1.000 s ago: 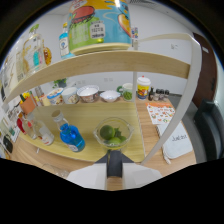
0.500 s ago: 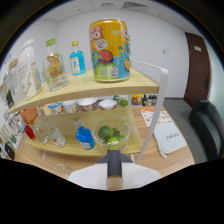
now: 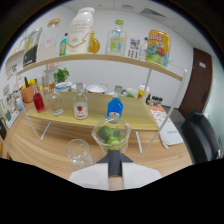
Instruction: Make me a cup of Mojito.
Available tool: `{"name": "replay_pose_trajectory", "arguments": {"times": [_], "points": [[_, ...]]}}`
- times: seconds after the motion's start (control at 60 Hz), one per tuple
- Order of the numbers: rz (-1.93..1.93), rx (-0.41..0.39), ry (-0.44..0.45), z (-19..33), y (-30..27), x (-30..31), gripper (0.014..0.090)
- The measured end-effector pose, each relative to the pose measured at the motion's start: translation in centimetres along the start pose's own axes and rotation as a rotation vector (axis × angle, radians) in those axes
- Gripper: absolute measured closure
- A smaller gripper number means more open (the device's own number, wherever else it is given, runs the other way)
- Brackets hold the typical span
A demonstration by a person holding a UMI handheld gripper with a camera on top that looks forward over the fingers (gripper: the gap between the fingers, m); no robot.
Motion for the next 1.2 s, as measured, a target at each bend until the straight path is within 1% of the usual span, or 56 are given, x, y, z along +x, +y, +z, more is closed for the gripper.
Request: {"name": "replay_pose_trajectory", "arguments": {"times": [0.133, 0.217, 0.3, 0.367, 0.483, 0.533, 0.683, 0.8, 0.9, 1.033, 1.2], "points": [[-0.205, 0.056, 0.098, -0.3, -1.1, 0.6, 0.0894], [-0.387, 0.112, 0.183, -0.6, -2.7, 1.6, 0.0896], [-0.574, 0.159, 0.246, -1.2, -4.0, 1.9, 0.0895], [-0.736, 0.212, 0.307, -1.5, -5.4, 2.0, 0.0896], [-0.961, 0.223, 0.345, -1.3, -6.0, 1.5, 0.0897], [-1.051, 0.24, 0.371, -1.3, -6.3, 1.2, 0.0897], [-1.263, 0.271, 0.409, -0.9, -6.9, -0.2, 0.0894], [-1.409, 0.268, 0.431, -0.4, -6.9, -0.9, 0.0896], [-1.5, 0.292, 0.444, -0.3, -7.1, -1.5, 0.0896], [-1.602, 0.326, 0.443, -0.2, -7.4, -2.4, 0.0895], [-1.611, 0.334, 0.435, -0.2, -7.3, -2.5, 0.0894]]}}
